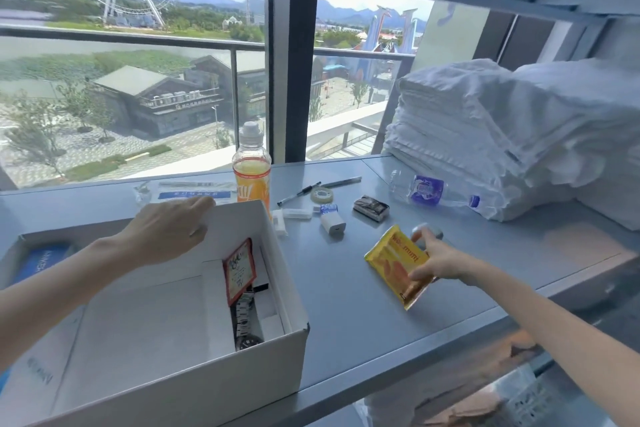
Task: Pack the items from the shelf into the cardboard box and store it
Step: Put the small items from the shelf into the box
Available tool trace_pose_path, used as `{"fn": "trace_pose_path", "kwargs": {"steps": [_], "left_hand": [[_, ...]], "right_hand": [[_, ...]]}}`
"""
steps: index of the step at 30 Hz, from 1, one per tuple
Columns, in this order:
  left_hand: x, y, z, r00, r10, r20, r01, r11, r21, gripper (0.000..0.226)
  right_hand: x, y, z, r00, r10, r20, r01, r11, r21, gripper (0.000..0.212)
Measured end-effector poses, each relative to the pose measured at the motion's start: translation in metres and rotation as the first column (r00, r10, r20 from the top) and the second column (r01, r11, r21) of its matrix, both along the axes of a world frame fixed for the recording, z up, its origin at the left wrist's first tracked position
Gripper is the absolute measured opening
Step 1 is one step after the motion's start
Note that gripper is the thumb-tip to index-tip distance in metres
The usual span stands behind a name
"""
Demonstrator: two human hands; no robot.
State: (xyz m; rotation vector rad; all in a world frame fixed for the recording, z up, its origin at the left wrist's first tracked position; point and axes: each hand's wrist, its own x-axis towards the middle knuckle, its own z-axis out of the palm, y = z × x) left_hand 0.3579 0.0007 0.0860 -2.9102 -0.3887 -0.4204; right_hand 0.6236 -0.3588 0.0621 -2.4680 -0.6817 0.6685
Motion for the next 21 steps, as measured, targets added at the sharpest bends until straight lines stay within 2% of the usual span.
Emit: {"fn": "trace_pose_path", "kwargs": {"steps": [3,7,10,15,17,19,21], "left_hand": [[-0.009,0.005,-0.002,0.998,-0.053,-0.020,0.053,0.998,-0.017,0.044],[-0.019,0.009,-0.002,0.999,-0.046,-0.026,0.045,0.999,-0.007,0.049],[-0.020,0.009,-0.005,0.999,-0.034,0.015,0.034,0.999,-0.013,0.047],[-0.020,0.008,-0.006,0.998,-0.045,0.049,0.045,0.999,-0.015,0.047],[-0.019,0.008,-0.007,0.998,-0.046,0.052,0.047,0.999,-0.014,0.047],[-0.018,0.007,-0.008,0.998,-0.038,0.045,0.039,0.999,-0.024,0.047],[-0.018,0.008,-0.007,0.999,-0.028,0.040,0.029,0.999,-0.033,0.046]], "right_hand": [[-0.019,0.016,0.034,1.000,-0.004,0.009,0.002,0.972,0.237,0.047],[-0.064,0.047,0.090,0.992,0.116,0.046,-0.122,0.830,0.544,0.032],[-0.104,0.074,0.114,0.966,0.239,0.097,-0.250,0.772,0.584,0.013],[-0.156,0.117,0.121,0.861,0.437,0.262,-0.506,0.794,0.338,0.004],[-0.167,0.133,0.119,0.760,0.512,0.401,-0.586,0.806,0.081,0.006],[-0.175,0.146,0.115,0.627,0.588,0.511,-0.574,0.792,-0.207,0.015],[-0.180,0.156,0.108,0.547,0.638,0.542,-0.541,0.763,-0.353,0.020]]}}
